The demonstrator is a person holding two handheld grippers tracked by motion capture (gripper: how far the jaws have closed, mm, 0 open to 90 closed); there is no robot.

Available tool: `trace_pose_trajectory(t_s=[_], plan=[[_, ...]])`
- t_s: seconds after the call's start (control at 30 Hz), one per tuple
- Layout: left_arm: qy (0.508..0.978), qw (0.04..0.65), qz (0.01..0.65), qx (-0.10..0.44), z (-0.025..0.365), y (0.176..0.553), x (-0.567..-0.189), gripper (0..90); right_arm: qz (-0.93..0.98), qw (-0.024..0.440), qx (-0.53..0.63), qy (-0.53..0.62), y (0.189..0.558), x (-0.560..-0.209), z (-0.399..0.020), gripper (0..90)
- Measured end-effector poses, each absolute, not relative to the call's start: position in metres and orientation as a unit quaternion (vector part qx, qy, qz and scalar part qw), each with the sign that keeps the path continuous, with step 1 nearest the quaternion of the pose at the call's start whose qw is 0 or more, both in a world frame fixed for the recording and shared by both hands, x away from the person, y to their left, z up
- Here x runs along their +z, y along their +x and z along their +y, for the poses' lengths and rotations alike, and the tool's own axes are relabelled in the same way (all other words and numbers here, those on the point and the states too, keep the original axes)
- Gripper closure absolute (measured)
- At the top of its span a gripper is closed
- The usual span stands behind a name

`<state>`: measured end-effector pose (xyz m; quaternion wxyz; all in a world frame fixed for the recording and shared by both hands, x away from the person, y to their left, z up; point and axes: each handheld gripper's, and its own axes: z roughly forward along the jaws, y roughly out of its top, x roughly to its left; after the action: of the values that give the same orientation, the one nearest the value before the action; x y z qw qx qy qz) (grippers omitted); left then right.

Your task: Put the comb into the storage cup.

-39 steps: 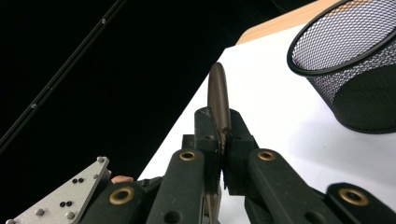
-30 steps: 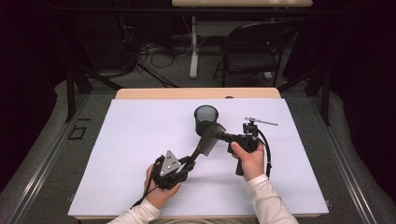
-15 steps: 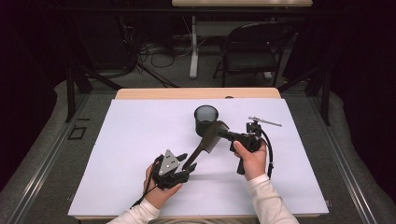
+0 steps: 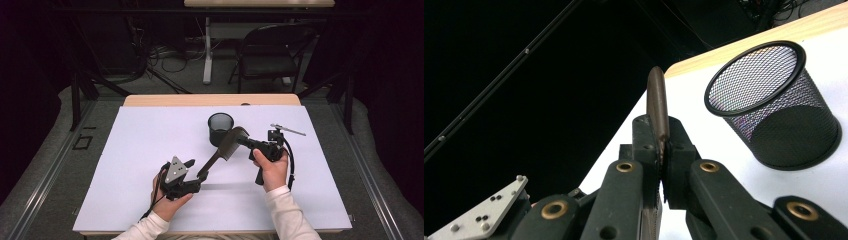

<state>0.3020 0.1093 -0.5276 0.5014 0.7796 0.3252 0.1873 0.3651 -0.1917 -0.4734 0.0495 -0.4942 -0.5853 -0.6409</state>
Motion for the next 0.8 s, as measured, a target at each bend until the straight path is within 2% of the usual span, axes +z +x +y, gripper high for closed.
trace_pose_trajectory(t_s=[0.2, 0.47, 0.53, 0.67, 0.8], plan=[[0.771, 0.518, 0.325, 0.18, 0.117, 0.31, -0.524, 34.7, -0.578, 0.044, -0.647, -0.495, 0.365, -0.472, -0.197, 87.3], [0.774, 0.502, 0.333, 0.196, 0.125, 0.316, -0.518, 34.8, -0.571, 0.036, -0.65, -0.499, 0.366, -0.47, -0.205, 87.2], [0.769, 0.506, 0.345, 0.183, 0.129, 0.318, -0.516, 34.8, -0.569, 0.033, -0.652, -0.5, 0.366, -0.47, -0.206, 87.3], [0.761, 0.503, 0.353, 0.208, 0.136, 0.321, -0.514, 34.8, -0.561, 0.025, -0.658, -0.501, 0.365, -0.468, -0.211, 87.3], [0.756, 0.502, 0.365, 0.21, 0.145, 0.326, -0.512, 31.9, -0.56, 0.02, -0.658, -0.504, 0.364, -0.465, -0.215, 87.3]])
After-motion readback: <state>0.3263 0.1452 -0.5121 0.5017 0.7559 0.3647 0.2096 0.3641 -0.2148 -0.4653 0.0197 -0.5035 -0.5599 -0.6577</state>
